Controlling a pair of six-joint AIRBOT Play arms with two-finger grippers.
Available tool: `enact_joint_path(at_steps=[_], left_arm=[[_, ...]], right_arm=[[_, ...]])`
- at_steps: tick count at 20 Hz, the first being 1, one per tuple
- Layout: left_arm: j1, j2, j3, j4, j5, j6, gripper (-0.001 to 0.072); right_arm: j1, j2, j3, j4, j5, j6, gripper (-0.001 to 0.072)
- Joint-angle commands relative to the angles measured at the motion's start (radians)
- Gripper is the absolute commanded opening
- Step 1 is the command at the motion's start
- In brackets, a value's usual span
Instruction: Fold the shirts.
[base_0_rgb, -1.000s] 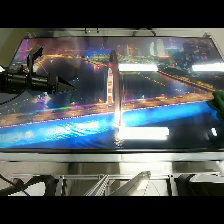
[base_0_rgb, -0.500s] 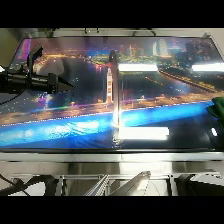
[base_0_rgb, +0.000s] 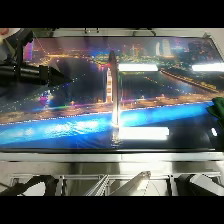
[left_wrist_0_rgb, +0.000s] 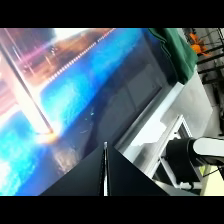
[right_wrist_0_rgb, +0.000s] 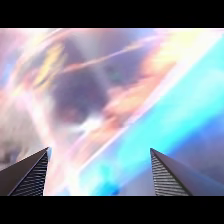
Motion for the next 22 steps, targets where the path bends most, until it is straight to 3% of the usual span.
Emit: enact_joint_path(at_steps=[1, 7, 8, 9, 12, 22], left_arm=[[-0.027, 0.143, -0.171, 0.002, 0.031, 0.005, 0.0016], [0.003, 0.382, -0.457, 0.005, 0.041, 0.004, 0.0016], [0.024, 0.409, -0.489, 0.006, 0.040, 0.003, 0.0017], [0.046, 0.430, -0.518, 0.005, 0.040, -0.005, 0.0017], [0.097, 0.453, -0.573, 0.005, 0.035, -0.005, 0.0017], [0.103, 0.389, -0.578, 0.002, -0.002, -0.003, 0.0016]], right_arm=[[0.179, 0.161, -0.128, 0.118, -0.002, -0.133, 0.0702], [0.576, 0.395, -0.453, 0.117, -0.190, -0.257, 0.0695], [0.636, 0.388, -0.480, 0.114, -0.229, -0.259, 0.0509], [0.692, 0.372, -0.496, 0.102, -0.262, -0.261, 0.0439], [0.807, 0.304, -0.500, 0.103, -0.286, -0.304, 0.0443], [0.810, 0.284, -0.500, 0.107, -0.274, -0.300, 0.0442]])
